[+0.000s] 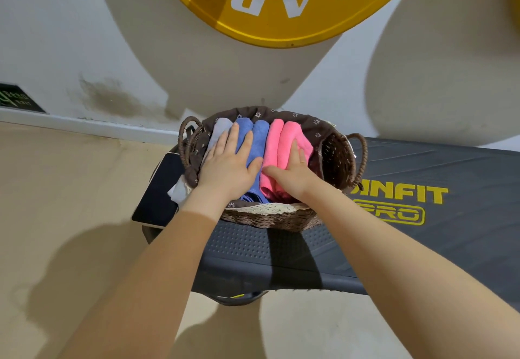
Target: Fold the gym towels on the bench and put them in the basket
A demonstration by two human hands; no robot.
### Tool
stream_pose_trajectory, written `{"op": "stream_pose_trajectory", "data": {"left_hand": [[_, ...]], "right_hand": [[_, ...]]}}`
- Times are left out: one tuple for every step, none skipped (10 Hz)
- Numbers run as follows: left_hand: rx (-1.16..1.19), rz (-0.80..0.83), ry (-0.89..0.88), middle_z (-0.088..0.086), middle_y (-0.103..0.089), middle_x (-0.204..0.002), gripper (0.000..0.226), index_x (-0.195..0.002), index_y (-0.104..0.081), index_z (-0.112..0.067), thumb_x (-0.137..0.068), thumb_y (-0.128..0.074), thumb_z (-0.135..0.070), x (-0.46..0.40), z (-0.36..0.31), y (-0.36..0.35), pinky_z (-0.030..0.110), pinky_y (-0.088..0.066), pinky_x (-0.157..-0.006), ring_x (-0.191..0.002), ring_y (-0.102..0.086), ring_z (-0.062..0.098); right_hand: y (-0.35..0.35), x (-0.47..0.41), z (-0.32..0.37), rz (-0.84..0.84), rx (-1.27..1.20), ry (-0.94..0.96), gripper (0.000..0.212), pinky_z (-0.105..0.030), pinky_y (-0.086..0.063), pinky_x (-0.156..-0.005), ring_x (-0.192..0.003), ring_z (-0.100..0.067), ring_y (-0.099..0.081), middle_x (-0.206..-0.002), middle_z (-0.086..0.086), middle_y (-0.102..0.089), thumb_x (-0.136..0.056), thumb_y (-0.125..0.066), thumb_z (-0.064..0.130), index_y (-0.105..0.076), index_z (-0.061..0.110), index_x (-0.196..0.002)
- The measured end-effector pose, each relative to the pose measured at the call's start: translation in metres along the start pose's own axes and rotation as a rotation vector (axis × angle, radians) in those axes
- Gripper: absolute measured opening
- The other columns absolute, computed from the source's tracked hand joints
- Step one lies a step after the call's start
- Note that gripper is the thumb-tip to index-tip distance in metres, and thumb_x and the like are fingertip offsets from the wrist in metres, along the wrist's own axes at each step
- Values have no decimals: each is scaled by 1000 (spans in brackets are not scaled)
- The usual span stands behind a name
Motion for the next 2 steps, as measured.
{"op": "stream_pose_trajectory", "data": {"left_hand": [[8, -34, 25, 3, 11, -158, 61, -149, 0, -23, -98, -22, -47, 3, -10, 12, 36, 0, -118, -145, 8, 21], [17, -181, -67, 4, 4, -158, 60, -149, -4, -20, -99, -25, -43, 8, -40, 36, 36, -1, -117, -146, 5, 20]], "right_hand": [[17, 7, 3, -12, 115, 37, 87, -39, -22, -113, -143, -27, -18, -158, -13, -6, -88, -51, 51, -3, 11, -150], [62, 38, 21, -265, 217, 250, 53, -36, -36, -97, -121, -28, -46, -141, -17, -42, -95, -44, 35, -33, 5, -138]]}}
Point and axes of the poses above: each hand's wrist, its own x-axis away from the middle knuckle, its own y-axis out of the back of the hand, z = x × y, the point moved 6 cm from there along -x, towards the middle knuckle
